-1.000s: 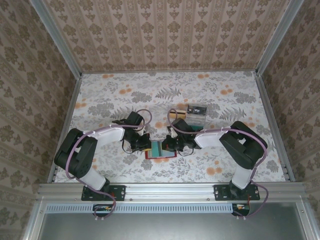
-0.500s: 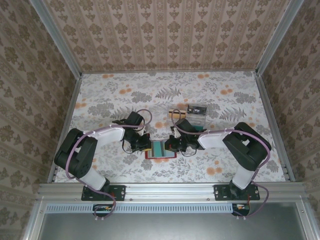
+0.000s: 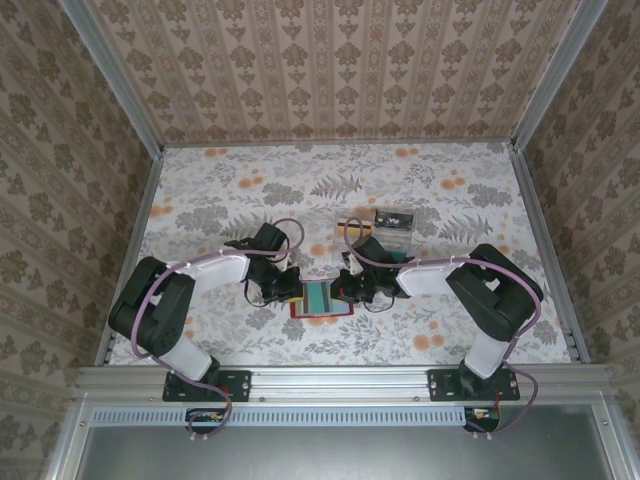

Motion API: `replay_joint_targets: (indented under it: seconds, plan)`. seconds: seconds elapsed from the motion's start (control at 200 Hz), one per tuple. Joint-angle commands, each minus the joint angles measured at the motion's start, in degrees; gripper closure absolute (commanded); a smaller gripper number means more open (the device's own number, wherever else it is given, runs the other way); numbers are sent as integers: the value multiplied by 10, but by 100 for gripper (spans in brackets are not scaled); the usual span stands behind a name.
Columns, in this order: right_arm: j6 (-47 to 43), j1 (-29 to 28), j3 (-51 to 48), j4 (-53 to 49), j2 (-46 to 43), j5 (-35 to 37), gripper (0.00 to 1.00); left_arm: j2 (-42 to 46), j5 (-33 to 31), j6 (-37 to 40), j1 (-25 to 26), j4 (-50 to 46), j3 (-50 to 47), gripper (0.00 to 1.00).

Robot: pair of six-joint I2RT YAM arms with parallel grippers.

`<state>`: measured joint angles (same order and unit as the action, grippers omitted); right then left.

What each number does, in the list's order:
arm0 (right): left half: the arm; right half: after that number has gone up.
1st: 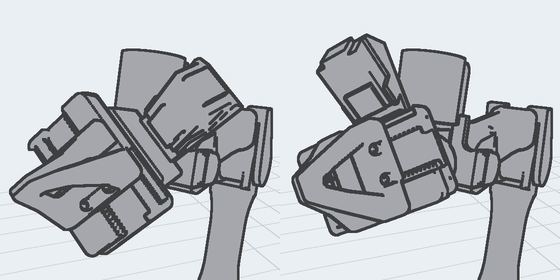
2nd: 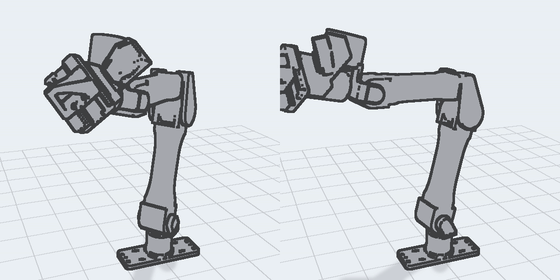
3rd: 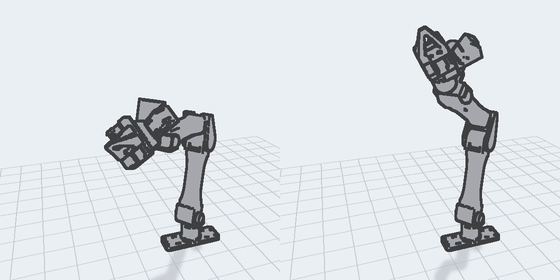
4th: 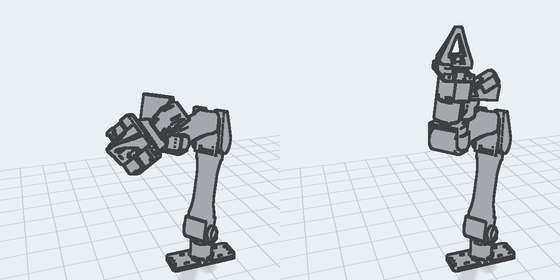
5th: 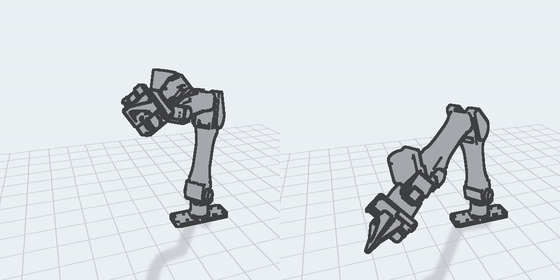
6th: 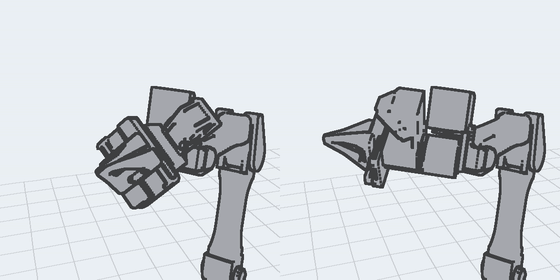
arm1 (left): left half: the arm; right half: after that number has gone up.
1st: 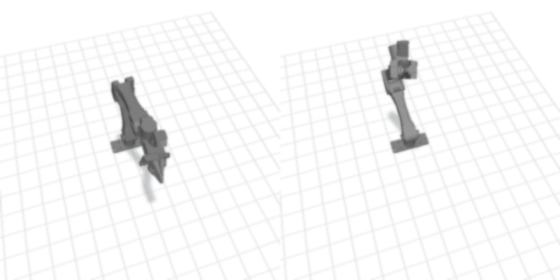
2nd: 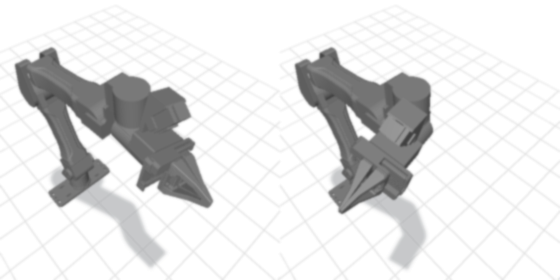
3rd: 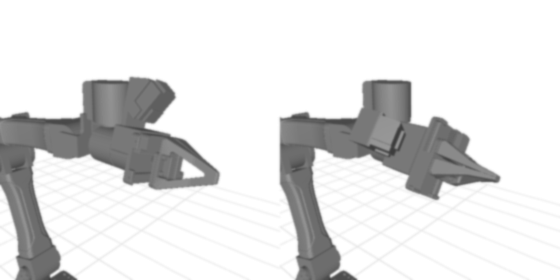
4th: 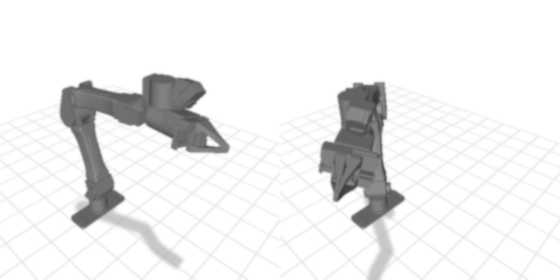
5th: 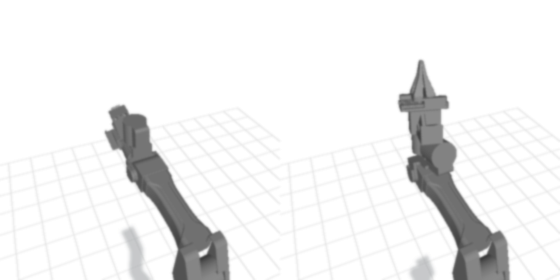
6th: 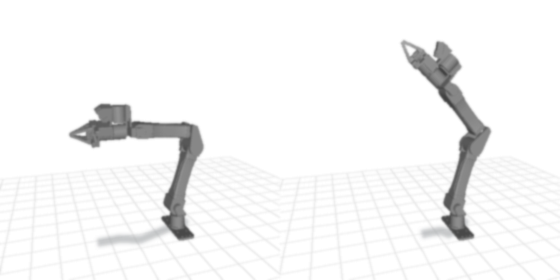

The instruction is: Take the credit cards out of the card holder

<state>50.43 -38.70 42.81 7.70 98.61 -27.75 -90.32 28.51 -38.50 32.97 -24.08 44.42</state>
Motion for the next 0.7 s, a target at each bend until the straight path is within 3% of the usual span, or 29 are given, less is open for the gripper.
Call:
replay_joint_targets:
  seconds: [0.0,0.505,0.695]
  plan:
    - [-19,11,10,-28,-22,-5,100,-16,-46,13,3,-40,-11,100]
    - [-26,20,10,-32,-23,-21,100,-19,-43,13,3,-37,-10,100]
    - [-5,15,3,12,-15,-33,79,-20,-43,13,4,-37,-11,100]
